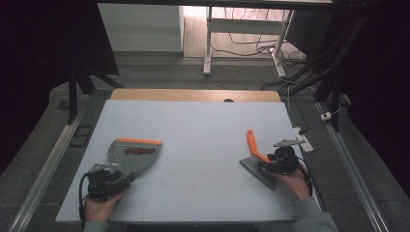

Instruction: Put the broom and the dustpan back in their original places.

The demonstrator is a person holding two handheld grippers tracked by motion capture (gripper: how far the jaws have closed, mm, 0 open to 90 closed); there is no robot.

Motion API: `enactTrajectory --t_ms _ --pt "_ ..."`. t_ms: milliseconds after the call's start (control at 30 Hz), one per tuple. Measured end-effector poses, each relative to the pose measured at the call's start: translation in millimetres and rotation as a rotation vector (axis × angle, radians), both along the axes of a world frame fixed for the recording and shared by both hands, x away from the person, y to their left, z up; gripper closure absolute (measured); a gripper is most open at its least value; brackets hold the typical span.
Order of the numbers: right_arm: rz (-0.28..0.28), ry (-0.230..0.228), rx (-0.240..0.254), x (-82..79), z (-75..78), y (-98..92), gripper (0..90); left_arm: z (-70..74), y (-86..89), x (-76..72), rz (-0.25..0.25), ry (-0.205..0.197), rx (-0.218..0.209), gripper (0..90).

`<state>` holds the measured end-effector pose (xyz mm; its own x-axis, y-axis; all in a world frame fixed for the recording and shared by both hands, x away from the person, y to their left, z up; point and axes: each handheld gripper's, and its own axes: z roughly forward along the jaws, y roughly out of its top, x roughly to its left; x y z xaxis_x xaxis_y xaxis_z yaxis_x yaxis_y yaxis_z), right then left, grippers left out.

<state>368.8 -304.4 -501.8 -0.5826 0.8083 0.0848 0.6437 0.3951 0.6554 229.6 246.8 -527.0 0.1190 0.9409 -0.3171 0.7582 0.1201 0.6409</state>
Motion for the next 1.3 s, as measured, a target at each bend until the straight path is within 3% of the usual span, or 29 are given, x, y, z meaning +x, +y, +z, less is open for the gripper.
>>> enactTrajectory --t_ms 300,533,867,1067,1300 --pt "0.028 -0.051 0.034 -7.1 10.1 -1.0 43.8 10.0 1.8 -5.2 -0.019 -0.043 0.030 34.5" --pt "0.090 -0.076 0.027 -11.9 11.9 2.5 45.3 20.1 -2.6 -3.8 -0.167 -0.098 0.038 38.1" --pt "0.160 -0.109 0.044 -21.0 16.1 9.7 45.3 23.2 -19.0 10.5 -0.342 -0.110 0.048 37.7" --pt "0.203 -0.137 0.047 -28.6 17.6 16.5 45.4 23.6 -29.5 22.7 -0.418 -0.107 0.056 35.6" --pt "0.239 -0.130 0.051 -40.6 14.4 26.2 45.5 20.9 -34.5 28.9 -0.473 -0.093 0.060 34.3"
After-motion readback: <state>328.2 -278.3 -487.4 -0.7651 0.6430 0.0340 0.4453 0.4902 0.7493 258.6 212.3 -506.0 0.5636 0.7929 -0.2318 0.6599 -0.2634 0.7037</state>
